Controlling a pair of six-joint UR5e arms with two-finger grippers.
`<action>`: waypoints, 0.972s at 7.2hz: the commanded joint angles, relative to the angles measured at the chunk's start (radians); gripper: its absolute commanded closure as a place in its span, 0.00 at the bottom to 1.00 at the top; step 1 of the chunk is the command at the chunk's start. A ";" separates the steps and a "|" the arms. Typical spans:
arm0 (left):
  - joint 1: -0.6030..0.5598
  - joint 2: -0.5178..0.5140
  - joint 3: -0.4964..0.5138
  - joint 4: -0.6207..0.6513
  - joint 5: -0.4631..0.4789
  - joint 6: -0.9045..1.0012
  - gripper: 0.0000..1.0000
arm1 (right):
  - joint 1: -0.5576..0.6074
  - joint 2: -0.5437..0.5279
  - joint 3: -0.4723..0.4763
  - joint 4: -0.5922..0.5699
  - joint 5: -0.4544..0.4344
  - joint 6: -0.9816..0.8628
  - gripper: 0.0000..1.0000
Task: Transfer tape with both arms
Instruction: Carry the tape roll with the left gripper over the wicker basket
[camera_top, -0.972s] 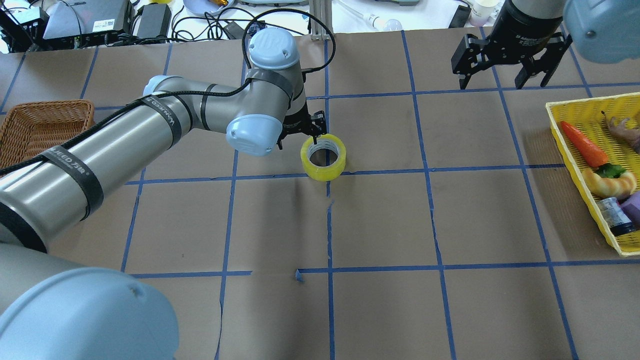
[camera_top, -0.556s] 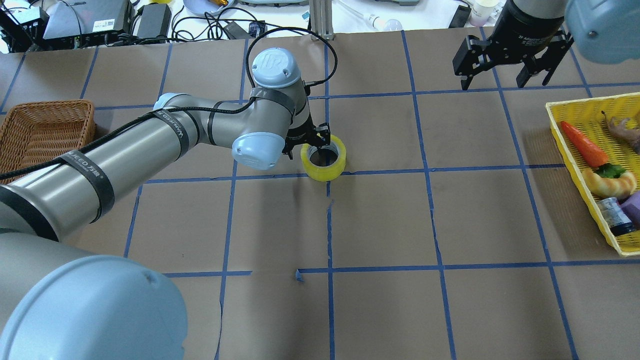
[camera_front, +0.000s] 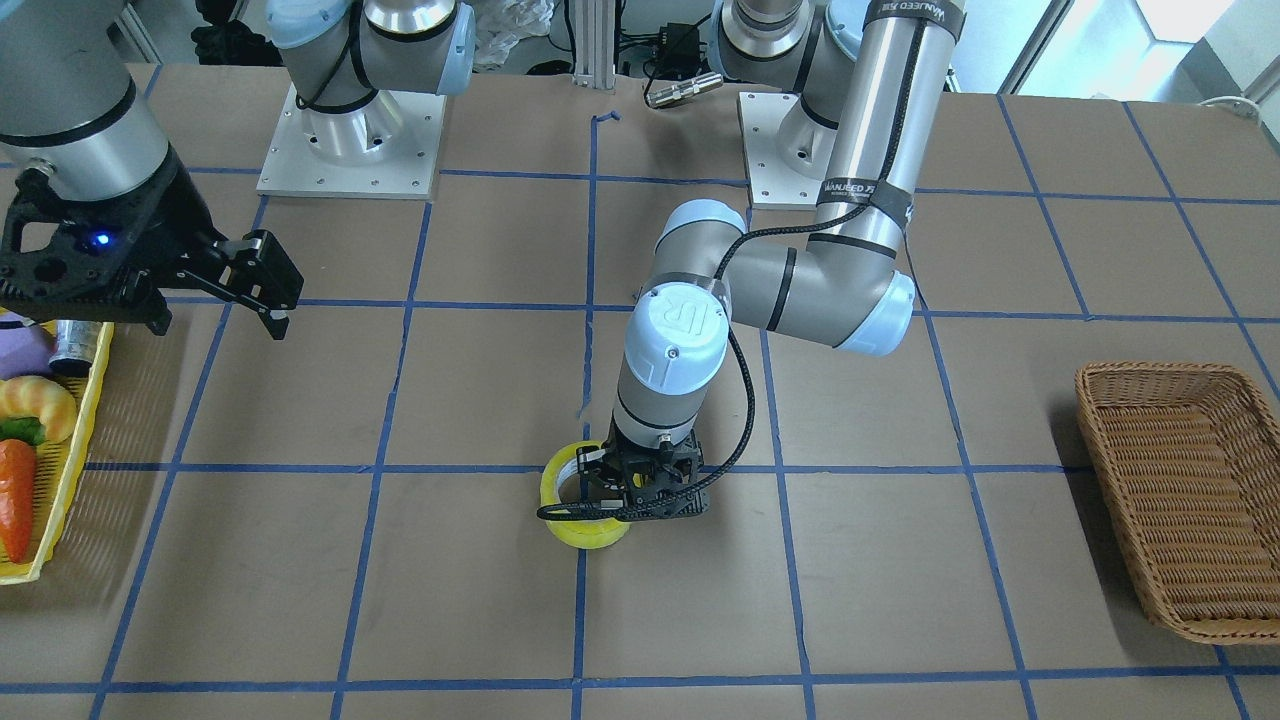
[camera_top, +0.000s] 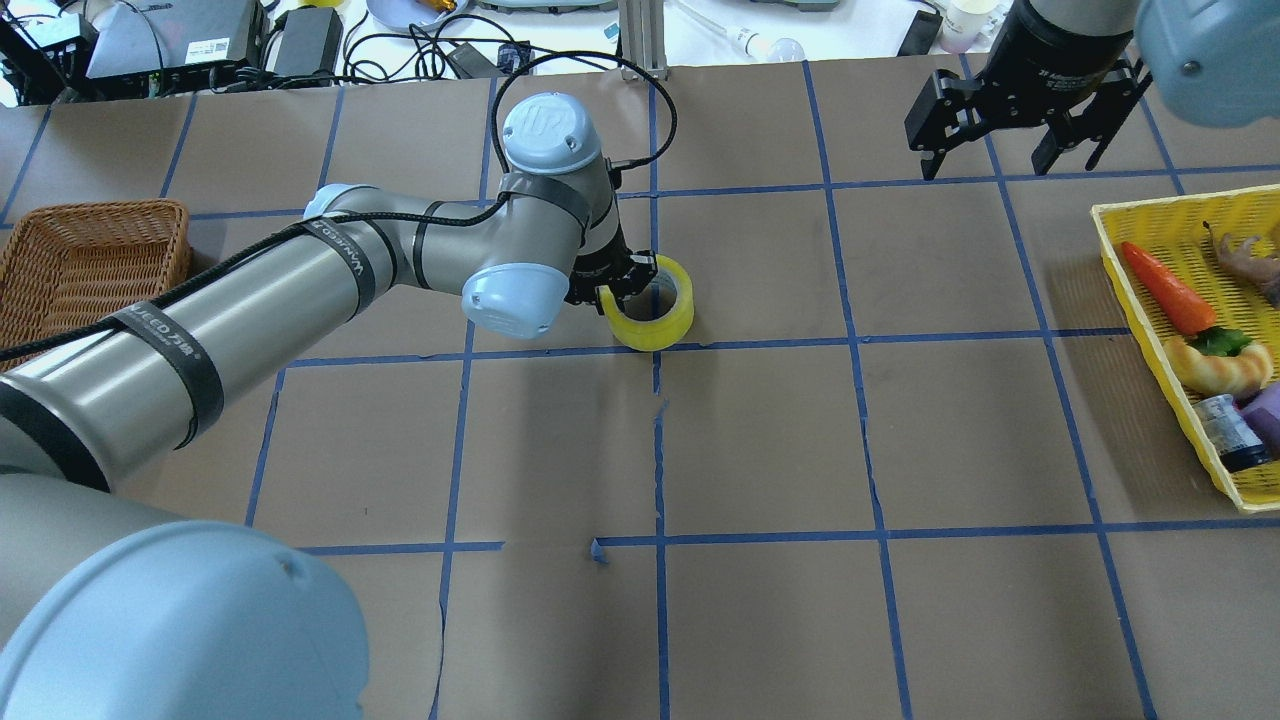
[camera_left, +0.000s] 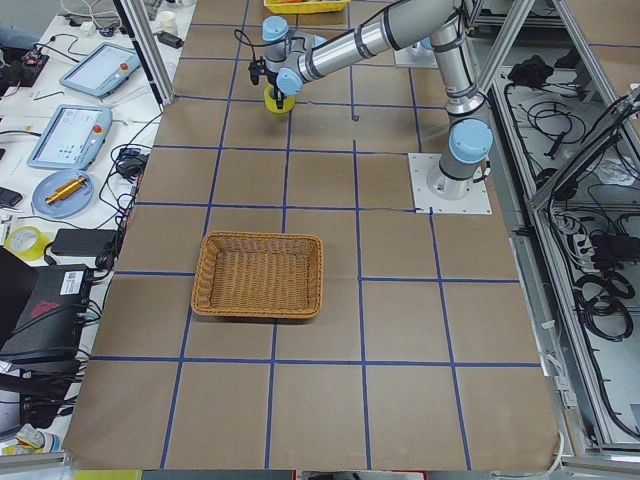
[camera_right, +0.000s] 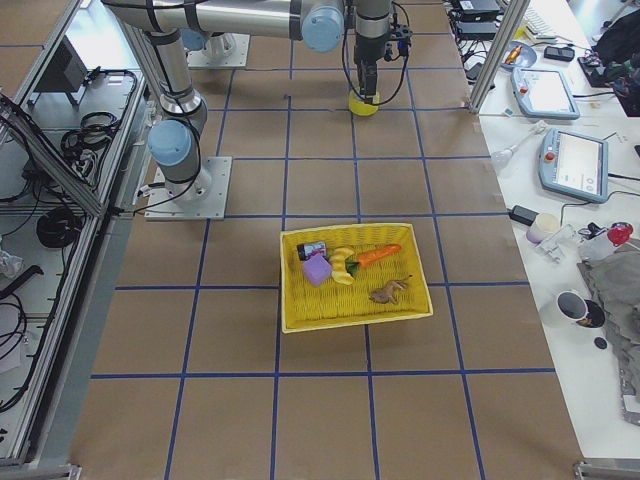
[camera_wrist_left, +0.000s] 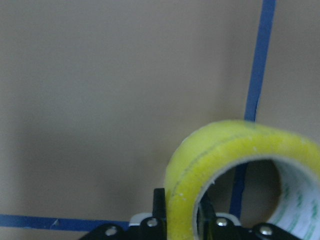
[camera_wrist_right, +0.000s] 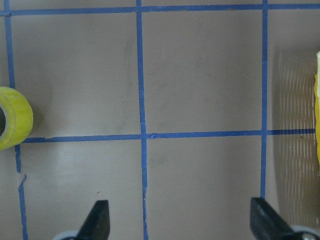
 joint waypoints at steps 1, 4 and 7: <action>0.057 0.099 0.034 -0.103 0.025 0.063 0.91 | -0.002 -0.003 0.000 0.001 -0.012 0.000 0.00; 0.408 0.224 0.071 -0.302 0.032 0.554 0.90 | -0.001 -0.003 0.002 -0.005 -0.010 0.000 0.00; 0.834 0.264 0.111 -0.422 0.028 0.999 0.87 | 0.001 -0.003 0.005 -0.003 -0.014 0.001 0.00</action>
